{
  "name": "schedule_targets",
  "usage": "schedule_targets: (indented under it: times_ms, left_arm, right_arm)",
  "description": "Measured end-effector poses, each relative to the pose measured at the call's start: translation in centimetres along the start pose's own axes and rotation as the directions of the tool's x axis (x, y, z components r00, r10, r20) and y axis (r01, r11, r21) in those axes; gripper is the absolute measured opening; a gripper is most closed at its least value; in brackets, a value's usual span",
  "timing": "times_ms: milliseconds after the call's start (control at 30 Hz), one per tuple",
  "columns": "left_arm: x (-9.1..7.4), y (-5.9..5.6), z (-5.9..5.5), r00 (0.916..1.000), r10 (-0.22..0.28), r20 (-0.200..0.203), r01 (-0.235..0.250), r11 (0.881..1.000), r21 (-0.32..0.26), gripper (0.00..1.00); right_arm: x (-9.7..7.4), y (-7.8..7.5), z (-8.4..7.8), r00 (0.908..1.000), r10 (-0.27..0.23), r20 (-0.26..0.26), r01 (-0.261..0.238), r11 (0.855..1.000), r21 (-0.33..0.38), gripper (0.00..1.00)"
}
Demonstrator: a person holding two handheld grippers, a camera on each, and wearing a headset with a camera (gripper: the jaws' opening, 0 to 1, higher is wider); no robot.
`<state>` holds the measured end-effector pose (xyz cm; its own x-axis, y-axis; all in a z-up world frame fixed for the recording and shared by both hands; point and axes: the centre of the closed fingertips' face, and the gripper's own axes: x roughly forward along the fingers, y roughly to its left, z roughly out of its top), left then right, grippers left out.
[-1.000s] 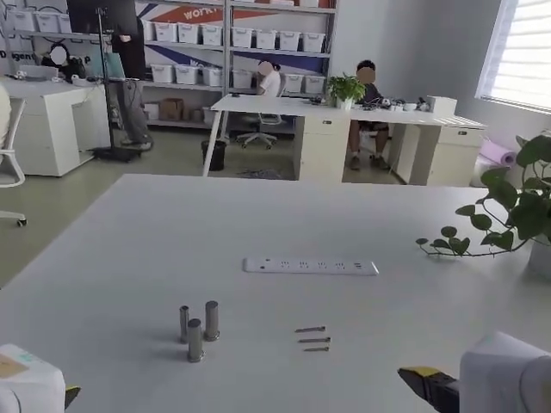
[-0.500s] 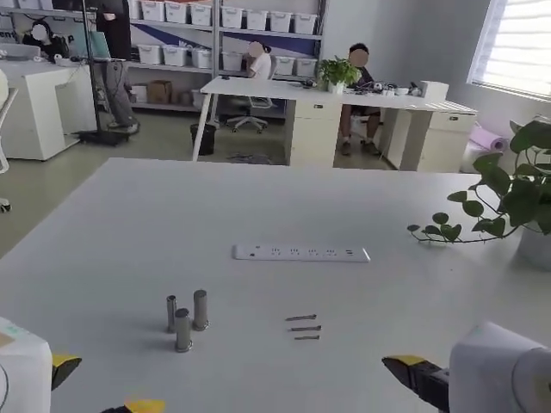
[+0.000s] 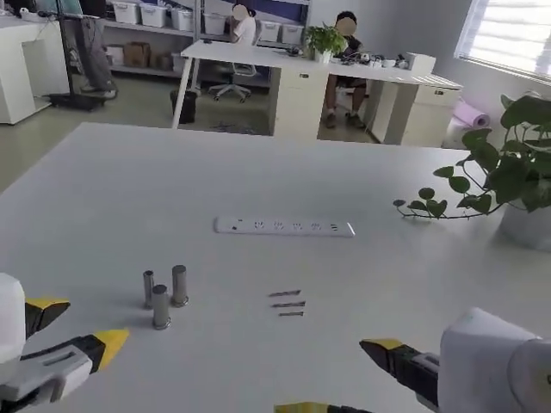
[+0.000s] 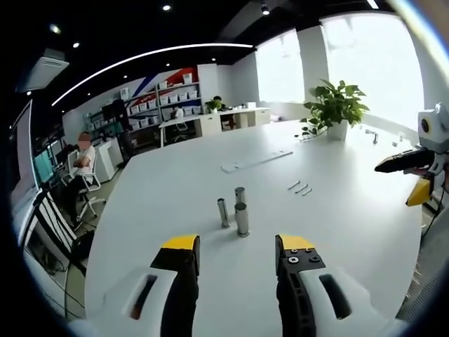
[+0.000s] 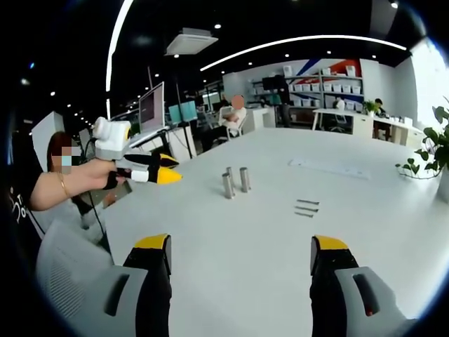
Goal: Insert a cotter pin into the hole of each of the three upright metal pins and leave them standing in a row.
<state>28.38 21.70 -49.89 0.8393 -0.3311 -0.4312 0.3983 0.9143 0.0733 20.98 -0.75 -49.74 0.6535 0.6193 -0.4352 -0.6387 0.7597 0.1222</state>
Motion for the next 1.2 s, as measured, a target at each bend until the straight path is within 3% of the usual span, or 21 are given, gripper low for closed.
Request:
schedule_targets:
  times_ms: [233,600,900,1067,1200]
  left_arm:
    - [2.8,1.3,0.6,0.9998,-0.011,0.016,0.011,1.0,-0.017,0.38]
    - [7.5,3.3,-0.4,0.9998,-0.008,-0.02,0.009,1.0,0.019,0.31]
    - [10.4,3.4,-0.7,0.9991,-0.037,-0.022,0.037,0.999,0.013,0.28]
    - [12.0,3.2,-0.9,0.9982,-0.061,-0.003,0.061,0.998,-0.032,0.25]
    - [12.9,2.7,-0.8,0.9942,-0.105,0.023,0.106,0.992,-0.072,0.21]
  right_arm:
    - [0.7,-0.2,0.6,0.9992,0.014,0.038,-0.015,0.999,0.031,0.8]
    - [2.0,-0.5,-0.8,0.9999,0.013,-0.01,-0.012,0.999,0.04,0.78]
    - [2.2,-1.0,-1.8,0.9994,0.003,-0.034,-0.001,0.998,0.059,0.77]
    - [2.2,-1.4,-2.2,0.9991,-0.015,-0.04,0.018,0.997,0.079,0.76]
    - [2.3,-1.7,-2.5,0.9985,-0.024,-0.049,0.028,0.996,0.082,0.76]
